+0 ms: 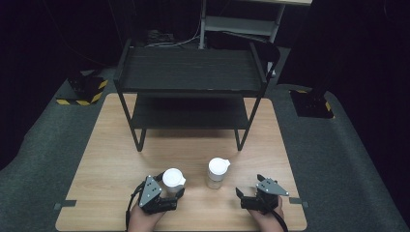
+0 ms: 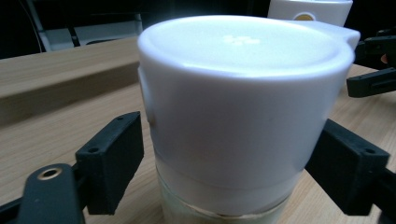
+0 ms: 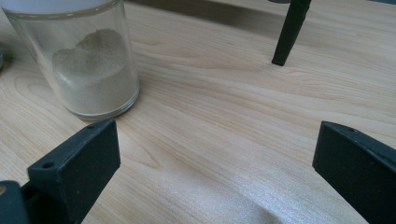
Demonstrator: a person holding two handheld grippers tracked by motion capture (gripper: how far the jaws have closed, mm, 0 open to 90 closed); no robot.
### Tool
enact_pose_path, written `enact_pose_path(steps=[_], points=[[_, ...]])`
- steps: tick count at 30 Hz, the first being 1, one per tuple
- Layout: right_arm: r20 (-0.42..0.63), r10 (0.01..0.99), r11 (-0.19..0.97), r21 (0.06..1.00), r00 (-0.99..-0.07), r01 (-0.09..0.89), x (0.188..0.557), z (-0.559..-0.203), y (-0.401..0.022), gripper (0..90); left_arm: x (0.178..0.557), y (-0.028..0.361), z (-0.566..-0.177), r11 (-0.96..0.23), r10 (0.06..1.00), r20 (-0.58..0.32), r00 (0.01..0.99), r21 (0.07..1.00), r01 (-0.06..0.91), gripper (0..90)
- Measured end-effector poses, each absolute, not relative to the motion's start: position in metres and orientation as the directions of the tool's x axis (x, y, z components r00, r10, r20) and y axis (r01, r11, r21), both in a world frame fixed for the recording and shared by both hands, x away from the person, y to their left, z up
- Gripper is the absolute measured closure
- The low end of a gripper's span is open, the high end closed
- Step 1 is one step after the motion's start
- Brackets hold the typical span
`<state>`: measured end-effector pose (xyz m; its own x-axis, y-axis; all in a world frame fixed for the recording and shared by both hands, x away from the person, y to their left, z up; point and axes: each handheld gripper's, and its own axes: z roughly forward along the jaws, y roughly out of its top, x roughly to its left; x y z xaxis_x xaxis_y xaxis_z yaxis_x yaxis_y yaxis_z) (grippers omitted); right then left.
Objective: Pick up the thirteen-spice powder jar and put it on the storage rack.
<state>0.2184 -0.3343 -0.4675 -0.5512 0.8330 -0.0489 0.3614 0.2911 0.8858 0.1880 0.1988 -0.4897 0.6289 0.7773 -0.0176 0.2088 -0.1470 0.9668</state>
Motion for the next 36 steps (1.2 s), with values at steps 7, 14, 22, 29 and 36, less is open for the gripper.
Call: enact_pose_path(steps=[7,14,22,29,36], points=[[-0.054,0.837,0.293,0.885,-0.544,0.363,0.217,-0.467,-0.333,0.2,0.186,0.2,-0.492,-0.15,0.77,-0.006,0.638,0.97,0.19,27.1],[-0.059,0.839,0.3,0.88,-0.541,0.369,0.218,-0.466,-0.331,0.3,0.184,0.199,-0.492,-0.164,0.772,0.012,0.636,0.97,0.181,30.3],[-0.059,0.839,0.299,0.88,-0.541,0.368,0.218,-0.466,-0.331,0.3,0.185,0.201,-0.492,-0.161,0.771,0.011,0.636,0.971,0.179,30.5],[-0.054,0.84,0.295,0.88,-0.541,0.371,0.218,-0.466,-0.332,0.3,0.184,0.21,-0.485,-0.128,0.781,-0.005,0.625,0.978,0.167,30.5],[-0.054,0.839,0.295,0.881,-0.541,0.37,0.218,-0.466,-0.332,0.3,0.186,0.219,-0.469,-0.127,0.791,0.01,0.612,0.981,0.149,30.5]])
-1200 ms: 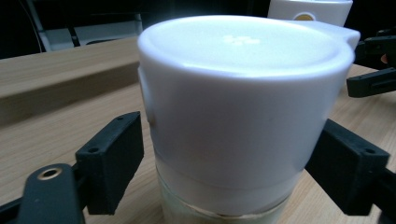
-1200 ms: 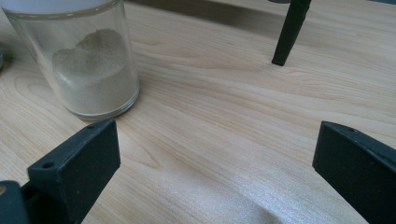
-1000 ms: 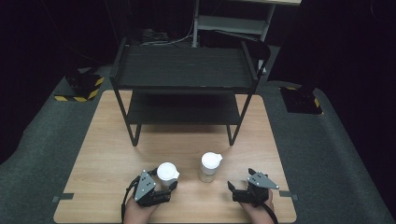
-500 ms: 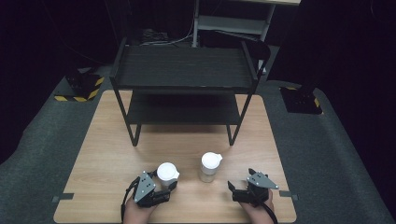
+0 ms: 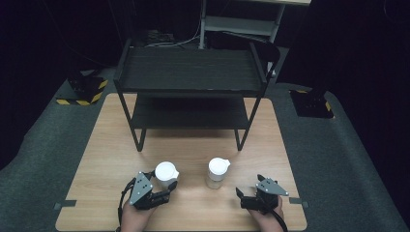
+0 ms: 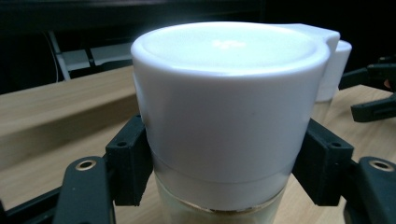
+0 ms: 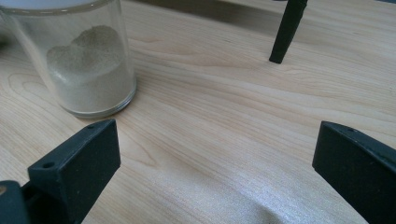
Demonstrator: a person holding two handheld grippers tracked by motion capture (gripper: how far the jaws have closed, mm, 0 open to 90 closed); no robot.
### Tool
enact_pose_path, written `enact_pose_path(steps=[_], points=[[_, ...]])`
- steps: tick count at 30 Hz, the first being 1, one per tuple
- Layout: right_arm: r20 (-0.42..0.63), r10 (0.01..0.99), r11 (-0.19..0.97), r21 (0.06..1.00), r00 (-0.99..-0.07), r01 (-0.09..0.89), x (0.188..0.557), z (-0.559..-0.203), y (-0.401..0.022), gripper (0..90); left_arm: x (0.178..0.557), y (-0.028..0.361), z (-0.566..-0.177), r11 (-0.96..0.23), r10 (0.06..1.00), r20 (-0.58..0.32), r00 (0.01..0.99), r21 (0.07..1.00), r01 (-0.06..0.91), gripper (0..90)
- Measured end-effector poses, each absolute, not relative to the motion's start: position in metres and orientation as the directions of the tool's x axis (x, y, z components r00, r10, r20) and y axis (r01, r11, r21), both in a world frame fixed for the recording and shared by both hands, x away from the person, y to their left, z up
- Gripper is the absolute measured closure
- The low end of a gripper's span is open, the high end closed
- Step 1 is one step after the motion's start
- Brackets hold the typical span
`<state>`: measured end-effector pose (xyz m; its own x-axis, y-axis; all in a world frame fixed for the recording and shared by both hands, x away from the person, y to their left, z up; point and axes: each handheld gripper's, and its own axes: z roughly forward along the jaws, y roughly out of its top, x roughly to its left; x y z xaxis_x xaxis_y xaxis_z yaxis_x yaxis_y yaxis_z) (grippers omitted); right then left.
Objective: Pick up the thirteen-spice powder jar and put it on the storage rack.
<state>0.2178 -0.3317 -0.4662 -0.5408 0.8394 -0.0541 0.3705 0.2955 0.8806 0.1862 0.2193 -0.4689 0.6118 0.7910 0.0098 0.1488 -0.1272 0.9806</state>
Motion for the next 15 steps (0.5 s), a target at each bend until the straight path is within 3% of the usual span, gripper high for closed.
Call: enact_pose_path(steps=[15], points=[[-0.05,0.84,0.292,0.881,-0.54,0.372,0.218,-0.466,-0.332,0.3,0.197,0.231,-0.423,-0.134,0.79,0.04,0.612,0.985,0.109,30.5]])
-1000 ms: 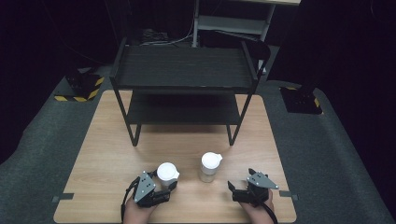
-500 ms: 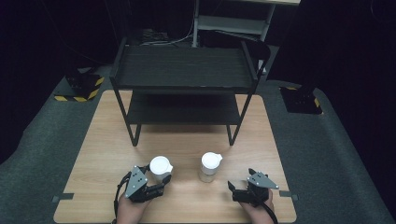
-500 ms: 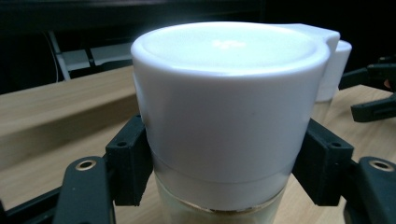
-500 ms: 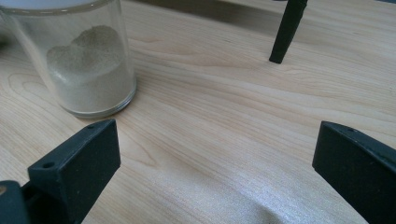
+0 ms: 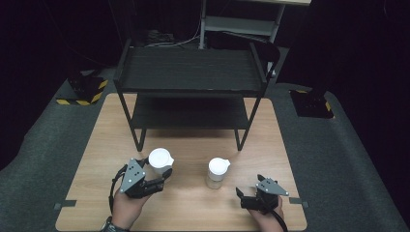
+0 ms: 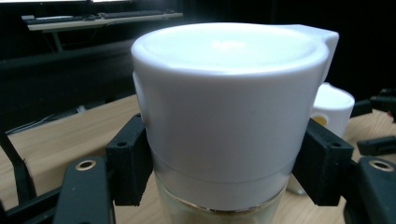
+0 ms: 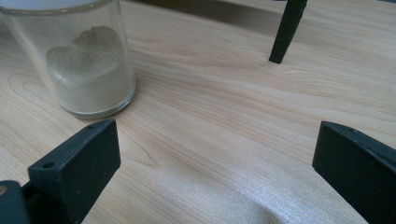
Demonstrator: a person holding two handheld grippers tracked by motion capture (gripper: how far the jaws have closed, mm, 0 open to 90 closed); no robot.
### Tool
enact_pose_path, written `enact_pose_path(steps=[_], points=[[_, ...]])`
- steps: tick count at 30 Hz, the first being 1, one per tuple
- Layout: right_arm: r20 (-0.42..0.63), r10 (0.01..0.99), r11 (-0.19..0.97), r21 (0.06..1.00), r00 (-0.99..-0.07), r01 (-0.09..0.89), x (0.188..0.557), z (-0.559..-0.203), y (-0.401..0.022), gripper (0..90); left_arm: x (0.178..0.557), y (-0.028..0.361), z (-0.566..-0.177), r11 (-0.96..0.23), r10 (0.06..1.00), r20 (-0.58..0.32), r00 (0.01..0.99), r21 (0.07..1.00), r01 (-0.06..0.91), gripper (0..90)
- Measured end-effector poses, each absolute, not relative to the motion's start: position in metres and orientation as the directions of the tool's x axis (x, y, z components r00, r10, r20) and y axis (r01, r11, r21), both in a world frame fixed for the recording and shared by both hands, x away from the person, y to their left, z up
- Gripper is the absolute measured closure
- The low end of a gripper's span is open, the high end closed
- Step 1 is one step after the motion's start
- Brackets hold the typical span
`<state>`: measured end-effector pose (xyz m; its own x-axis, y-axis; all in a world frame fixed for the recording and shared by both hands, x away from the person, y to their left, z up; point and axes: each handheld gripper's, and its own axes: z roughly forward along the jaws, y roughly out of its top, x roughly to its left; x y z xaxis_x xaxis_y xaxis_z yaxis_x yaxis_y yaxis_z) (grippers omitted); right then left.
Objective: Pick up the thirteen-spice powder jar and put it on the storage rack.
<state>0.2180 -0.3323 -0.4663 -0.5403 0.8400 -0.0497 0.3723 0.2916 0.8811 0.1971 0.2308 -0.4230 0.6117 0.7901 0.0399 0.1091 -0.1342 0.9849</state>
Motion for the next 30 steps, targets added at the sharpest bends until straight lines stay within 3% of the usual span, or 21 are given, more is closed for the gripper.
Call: enact_pose_path(steps=[14,30], points=[[-0.047,0.84,0.288,0.883,-0.54,0.372,0.218,-0.467,-0.333,0.4,0.208,0.236,-0.373,-0.152,0.795,0.088,0.6,0.987,0.057,30.5],[-0.038,0.842,0.28,0.884,-0.538,0.376,0.218,-0.467,-0.334,0.4,0.22,0.243,-0.333,-0.111,0.801,0.061,0.596,0.993,0.047,30.5]])
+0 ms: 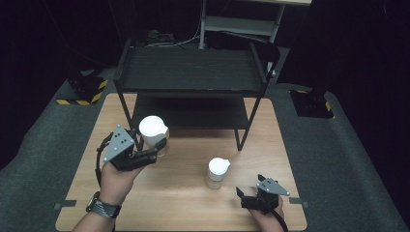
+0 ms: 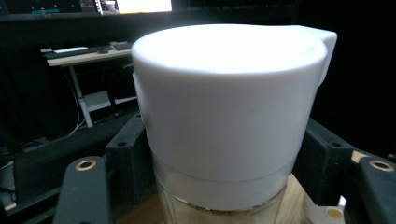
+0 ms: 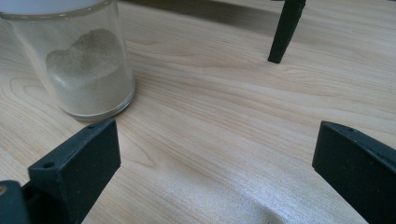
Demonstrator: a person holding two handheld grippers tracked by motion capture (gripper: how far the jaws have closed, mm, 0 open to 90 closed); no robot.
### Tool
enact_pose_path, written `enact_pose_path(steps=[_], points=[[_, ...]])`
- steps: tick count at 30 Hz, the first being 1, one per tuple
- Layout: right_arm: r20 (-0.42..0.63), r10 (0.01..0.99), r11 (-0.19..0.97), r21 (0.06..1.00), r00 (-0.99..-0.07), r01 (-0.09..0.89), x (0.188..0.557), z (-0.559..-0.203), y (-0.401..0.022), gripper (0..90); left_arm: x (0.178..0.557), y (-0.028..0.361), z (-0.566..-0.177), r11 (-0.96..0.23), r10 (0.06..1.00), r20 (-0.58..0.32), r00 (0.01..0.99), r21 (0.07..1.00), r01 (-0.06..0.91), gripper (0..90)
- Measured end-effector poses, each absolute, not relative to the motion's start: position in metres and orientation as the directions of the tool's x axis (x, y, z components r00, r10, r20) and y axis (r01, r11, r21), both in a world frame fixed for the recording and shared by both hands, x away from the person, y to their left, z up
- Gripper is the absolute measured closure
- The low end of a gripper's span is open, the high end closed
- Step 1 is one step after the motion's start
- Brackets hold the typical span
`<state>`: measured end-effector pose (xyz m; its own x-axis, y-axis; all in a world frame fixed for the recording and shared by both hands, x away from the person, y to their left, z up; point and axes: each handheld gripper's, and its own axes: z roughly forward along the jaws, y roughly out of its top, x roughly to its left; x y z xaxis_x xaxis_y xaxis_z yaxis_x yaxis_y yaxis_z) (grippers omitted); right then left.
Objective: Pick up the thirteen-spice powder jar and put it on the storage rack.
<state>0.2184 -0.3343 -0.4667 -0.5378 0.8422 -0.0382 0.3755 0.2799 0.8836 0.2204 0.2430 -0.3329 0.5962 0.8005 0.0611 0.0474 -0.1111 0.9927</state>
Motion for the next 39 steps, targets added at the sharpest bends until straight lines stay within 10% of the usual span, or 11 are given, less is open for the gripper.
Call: enact_pose_path(steps=[39], points=[[-0.03,0.841,0.274,0.884,-0.54,0.378,0.219,-0.467,-0.336,0.4,0.254,0.238,-0.255,-0.041,0.846,0.086,0.525,0.995,-0.096,30.5]])
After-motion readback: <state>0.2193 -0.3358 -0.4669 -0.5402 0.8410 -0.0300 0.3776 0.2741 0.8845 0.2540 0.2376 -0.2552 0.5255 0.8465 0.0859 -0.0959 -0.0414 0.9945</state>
